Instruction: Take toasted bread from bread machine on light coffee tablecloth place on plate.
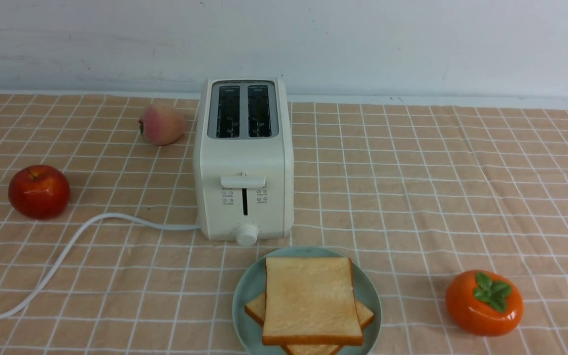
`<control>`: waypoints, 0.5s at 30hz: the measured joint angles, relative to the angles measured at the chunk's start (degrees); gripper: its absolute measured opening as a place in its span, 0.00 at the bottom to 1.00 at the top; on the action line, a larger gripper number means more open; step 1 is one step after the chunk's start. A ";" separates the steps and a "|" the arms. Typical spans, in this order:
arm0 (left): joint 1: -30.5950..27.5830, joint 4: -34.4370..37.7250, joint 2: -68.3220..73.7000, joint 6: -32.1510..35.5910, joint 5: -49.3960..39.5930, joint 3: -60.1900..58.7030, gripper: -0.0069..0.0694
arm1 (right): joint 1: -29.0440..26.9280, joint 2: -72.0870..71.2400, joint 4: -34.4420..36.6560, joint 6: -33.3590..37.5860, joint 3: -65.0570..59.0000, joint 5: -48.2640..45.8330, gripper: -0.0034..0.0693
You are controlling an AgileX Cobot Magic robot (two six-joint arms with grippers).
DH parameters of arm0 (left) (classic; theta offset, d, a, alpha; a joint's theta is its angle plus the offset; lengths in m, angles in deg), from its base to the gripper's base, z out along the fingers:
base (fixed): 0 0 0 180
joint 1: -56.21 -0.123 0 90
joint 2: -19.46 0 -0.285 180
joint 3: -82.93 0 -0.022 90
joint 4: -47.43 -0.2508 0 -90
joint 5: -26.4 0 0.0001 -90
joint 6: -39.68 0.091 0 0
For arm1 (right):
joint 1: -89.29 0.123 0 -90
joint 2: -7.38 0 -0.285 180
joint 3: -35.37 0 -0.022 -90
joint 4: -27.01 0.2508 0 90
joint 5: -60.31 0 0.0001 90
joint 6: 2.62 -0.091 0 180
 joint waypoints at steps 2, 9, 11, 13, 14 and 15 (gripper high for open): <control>0.00 0.00 0.00 0.00 0.00 0.00 0.11 | 0.00 0.00 0.00 0.00 0.00 0.00 0.15; 0.00 0.00 0.00 0.00 0.00 0.00 0.12 | -5.22 -0.06 0.00 0.31 0.00 0.00 0.16; 0.00 0.00 0.00 0.00 0.00 0.00 0.12 | -9.01 -0.38 0.79 0.79 0.00 0.00 0.17; 0.00 0.00 0.00 0.00 0.00 0.00 0.12 | -13.41 -0.69 2.10 2.44 0.00 0.00 0.17; 0.00 0.00 0.00 0.00 0.00 0.00 0.12 | -16.44 -0.68 3.32 4.78 0.00 -0.17 0.17; 0.00 0.00 0.00 0.00 0.00 0.00 0.12 | -18.85 -0.68 4.35 6.54 0.00 -0.32 0.17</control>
